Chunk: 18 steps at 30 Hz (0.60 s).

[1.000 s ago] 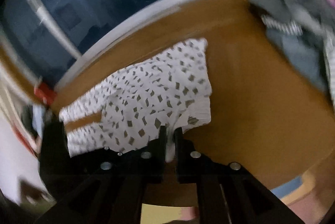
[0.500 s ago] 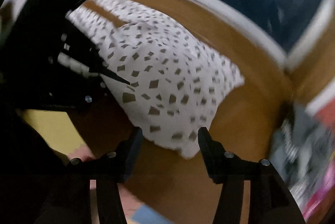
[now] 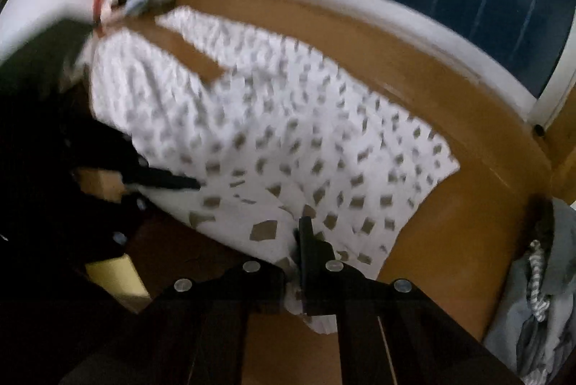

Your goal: Fold clothes

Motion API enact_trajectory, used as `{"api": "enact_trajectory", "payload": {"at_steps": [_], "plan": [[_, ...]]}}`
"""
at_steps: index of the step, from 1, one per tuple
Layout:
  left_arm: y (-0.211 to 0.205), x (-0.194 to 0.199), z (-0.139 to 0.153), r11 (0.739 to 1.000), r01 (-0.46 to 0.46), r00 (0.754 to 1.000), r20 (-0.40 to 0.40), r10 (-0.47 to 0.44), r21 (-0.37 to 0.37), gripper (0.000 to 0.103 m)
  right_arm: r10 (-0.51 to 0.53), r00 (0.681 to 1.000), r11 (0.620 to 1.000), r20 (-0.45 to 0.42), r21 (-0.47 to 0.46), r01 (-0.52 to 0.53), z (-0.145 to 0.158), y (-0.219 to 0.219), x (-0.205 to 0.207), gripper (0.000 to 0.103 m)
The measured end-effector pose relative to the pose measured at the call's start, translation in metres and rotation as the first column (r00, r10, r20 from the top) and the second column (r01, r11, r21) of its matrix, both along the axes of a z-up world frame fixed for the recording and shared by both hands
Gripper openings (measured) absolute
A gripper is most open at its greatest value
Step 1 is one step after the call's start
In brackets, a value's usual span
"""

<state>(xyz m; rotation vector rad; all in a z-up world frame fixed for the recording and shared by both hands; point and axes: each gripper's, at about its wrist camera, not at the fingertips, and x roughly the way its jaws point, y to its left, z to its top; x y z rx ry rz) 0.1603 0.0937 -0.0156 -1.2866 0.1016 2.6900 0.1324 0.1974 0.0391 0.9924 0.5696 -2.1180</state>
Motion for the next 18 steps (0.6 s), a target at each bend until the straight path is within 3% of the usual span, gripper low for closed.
{"api": "enact_trajectory", "payload": {"at_steps": [4,6,11,13,14,16,17,18], "plan": [[-0.038,0.016,-0.001,0.983,-0.184,0.983,-0.016,0.183,-0.031,0.03,0.023,0.999,0.999,-0.022,-0.04,-0.024,0.023,-0.001,0.001,0.007],[-0.061,0.025,-0.003,0.965,-0.262,0.965,-0.006,0.262,-0.012,0.043,0.024,0.999,0.998,-0.026,-0.051,-0.025,0.028,0.001,0.001,0.007],[-0.126,0.044,-0.012,0.884,-0.467,0.884,0.021,0.467,0.007,0.047,0.007,1.0,0.997,-0.021,-0.072,-0.009,0.037,0.006,-0.001,0.007],[-0.142,0.048,-0.016,0.871,-0.491,0.871,0.034,0.49,0.026,0.047,-0.006,1.0,0.997,-0.01,-0.082,0.005,0.039,0.009,-0.001,0.007],[-0.149,0.049,-0.017,0.867,-0.498,0.867,0.043,0.496,0.036,0.046,-0.01,1.0,0.996,0.0,-0.088,0.01,0.039,0.01,-0.003,0.007],[-0.163,0.052,-0.02,0.858,-0.511,0.86,0.06,0.508,0.057,0.015,-0.016,1.0,0.996,0.008,-0.084,0.017,0.038,0.012,-0.005,0.007],[-0.168,0.054,-0.021,0.856,-0.512,0.858,0.069,0.508,0.065,0.007,-0.018,1.0,0.997,0.006,-0.073,0.018,0.037,0.012,-0.006,0.007],[-0.167,0.057,-0.019,0.863,-0.5,0.865,0.078,0.495,0.065,0.006,-0.02,1.0,0.998,0.006,-0.062,0.02,0.034,0.011,-0.006,0.007]]}}
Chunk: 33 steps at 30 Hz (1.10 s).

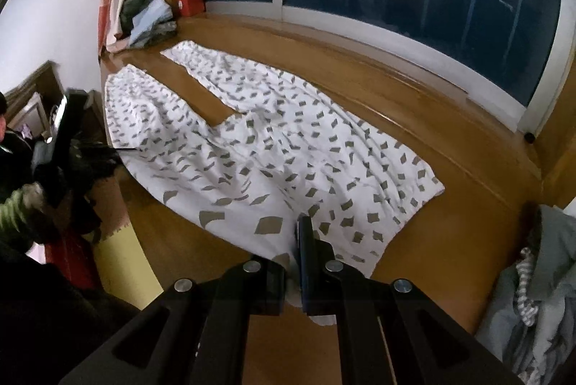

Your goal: Fold clothes

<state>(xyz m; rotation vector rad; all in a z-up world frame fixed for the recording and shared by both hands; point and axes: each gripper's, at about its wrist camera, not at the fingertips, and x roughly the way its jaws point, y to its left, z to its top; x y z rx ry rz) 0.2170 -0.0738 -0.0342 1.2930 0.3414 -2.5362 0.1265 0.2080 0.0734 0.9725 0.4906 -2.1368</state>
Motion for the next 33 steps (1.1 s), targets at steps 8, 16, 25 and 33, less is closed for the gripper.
{"api": "enact_trajectory", "payload": {"at_steps": [8,16,25,33], "plan": [[0.015,0.03,0.034,0.995,0.03,0.996,0.09,-0.021,-0.099,0.006,0.004,0.989,0.997,0.149,0.073,-0.015,-0.035,0.002,0.008,0.007],[0.005,-0.01,0.115,0.991,0.083,0.997,-0.003,-0.083,-0.101,0.006,-0.025,0.969,1.0,0.247,-0.008,0.027,-0.012,0.027,0.007,0.007],[-0.046,-0.161,0.146,0.96,0.244,0.967,-0.041,-0.252,-0.136,0.006,-0.162,0.954,0.975,0.252,-0.11,0.194,0.008,0.029,-0.092,0.007],[-0.054,-0.269,0.105,0.924,0.36,0.933,0.051,-0.357,-0.127,0.006,-0.334,0.896,0.936,0.294,-0.011,0.353,-0.028,0.021,-0.172,0.007]]}}
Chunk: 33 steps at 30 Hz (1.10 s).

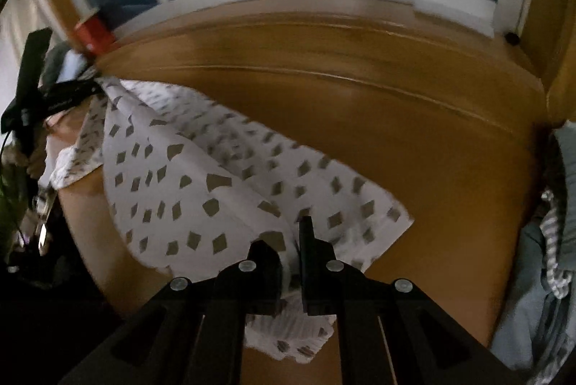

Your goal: Fold clothes

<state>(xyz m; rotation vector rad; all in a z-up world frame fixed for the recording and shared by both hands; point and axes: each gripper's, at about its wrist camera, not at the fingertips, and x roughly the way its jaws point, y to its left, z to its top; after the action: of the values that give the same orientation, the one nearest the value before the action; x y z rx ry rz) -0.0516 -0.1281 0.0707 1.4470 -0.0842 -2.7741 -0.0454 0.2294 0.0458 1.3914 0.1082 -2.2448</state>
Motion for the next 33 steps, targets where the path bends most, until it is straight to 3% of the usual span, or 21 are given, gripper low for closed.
{"api": "enact_trajectory", "payload": {"at_steps": [6,8,10,15,20,23,28,30,33], "plan": [[-0.013,-0.039,-0.033,0.999,0.016,0.998,0.062,-0.019,0.05,0.009,-0.079,0.997,0.997,0.011,0.023,0.079,-0.011,-0.004,-0.034,0.012],[-0.02,-0.056,-0.05,0.997,0.004,0.995,0.099,-0.011,0.073,0.009,-0.129,0.991,0.991,0.029,0.046,0.128,-0.022,-0.003,-0.045,0.034],[-0.021,-0.069,-0.068,0.997,0.001,0.99,0.144,-0.012,0.08,0.009,-0.173,0.984,0.983,0.047,0.072,0.169,-0.033,0.0,-0.055,0.041],[-0.015,-0.084,-0.098,0.998,0.001,0.981,0.191,-0.012,0.058,0.019,-0.238,0.97,0.971,0.053,0.043,0.236,-0.034,0.008,-0.058,0.041],[-0.016,-0.083,-0.102,0.998,-0.008,0.986,0.169,-0.002,0.063,0.037,-0.295,0.955,0.954,0.022,-0.04,0.295,-0.011,0.023,-0.052,0.056],[-0.018,-0.079,-0.103,0.996,-0.001,0.986,0.166,-0.013,0.085,0.041,-0.34,0.939,0.934,0.05,-0.094,0.344,-0.001,0.04,-0.043,0.058],[-0.008,-0.072,-0.104,0.998,0.025,0.985,0.166,-0.034,0.056,0.043,-0.362,0.926,0.918,0.105,-0.132,0.374,0.001,0.05,-0.035,0.058],[-0.009,-0.071,-0.105,0.998,0.016,0.985,0.169,-0.026,0.058,0.045,-0.339,0.929,0.926,0.146,-0.124,0.357,-0.002,0.045,-0.044,0.059],[-0.008,-0.067,-0.106,0.998,0.008,0.985,0.173,-0.017,0.057,0.047,-0.297,0.926,0.954,0.233,0.038,0.297,-0.014,0.029,-0.07,0.063]]}}
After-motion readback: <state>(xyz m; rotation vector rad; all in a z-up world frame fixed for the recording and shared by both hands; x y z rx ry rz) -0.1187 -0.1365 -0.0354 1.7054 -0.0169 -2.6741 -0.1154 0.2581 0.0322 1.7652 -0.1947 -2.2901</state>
